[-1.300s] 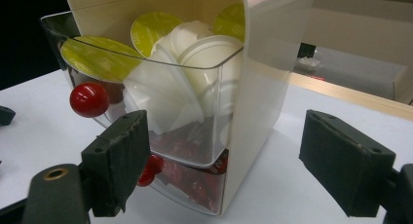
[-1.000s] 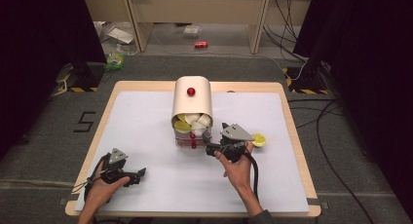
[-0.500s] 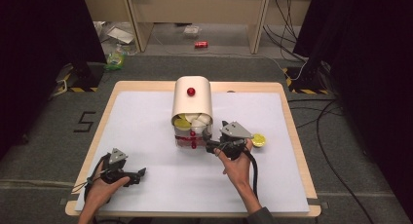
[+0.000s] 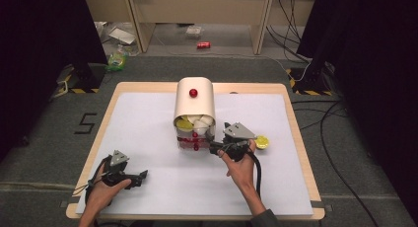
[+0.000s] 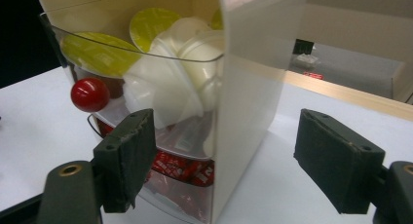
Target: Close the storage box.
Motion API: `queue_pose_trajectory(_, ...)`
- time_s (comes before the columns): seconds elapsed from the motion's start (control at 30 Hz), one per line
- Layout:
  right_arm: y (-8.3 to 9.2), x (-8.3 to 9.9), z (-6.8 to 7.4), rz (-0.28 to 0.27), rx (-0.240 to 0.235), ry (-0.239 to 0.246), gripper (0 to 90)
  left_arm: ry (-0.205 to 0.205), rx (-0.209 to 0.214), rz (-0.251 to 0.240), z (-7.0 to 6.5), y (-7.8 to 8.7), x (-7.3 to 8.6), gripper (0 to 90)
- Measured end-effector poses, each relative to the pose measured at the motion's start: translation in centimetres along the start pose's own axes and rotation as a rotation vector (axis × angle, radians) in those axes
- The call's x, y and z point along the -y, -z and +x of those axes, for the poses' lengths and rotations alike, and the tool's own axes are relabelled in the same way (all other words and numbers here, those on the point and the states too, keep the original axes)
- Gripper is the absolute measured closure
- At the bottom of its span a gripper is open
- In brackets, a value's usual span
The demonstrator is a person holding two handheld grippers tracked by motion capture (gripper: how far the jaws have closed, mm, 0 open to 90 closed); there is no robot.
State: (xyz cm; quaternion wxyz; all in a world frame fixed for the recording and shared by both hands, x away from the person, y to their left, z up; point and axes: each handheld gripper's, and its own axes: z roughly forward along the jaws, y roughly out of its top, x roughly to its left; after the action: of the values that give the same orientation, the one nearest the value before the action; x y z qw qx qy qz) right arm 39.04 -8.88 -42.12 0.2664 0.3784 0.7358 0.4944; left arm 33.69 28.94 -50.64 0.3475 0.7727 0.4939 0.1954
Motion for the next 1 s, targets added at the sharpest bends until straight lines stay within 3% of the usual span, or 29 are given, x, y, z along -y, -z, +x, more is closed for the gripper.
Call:
queue_pose_trajectory(0.13, 0.5, 0.1, -0.7, -0.005, -0.021, -0.048, 24.2, 0.000, 0.000, 0.000, 0.0, 0.0, 0.0, 0.0)
queue_pose_trajectory(1.0, 3.2, 1.0, -3.1, -0.020, 0.025, -0.074, 23.9, -0.002, 0.000, 0.002, 0.0, 0.0, 0.0, 0.0)
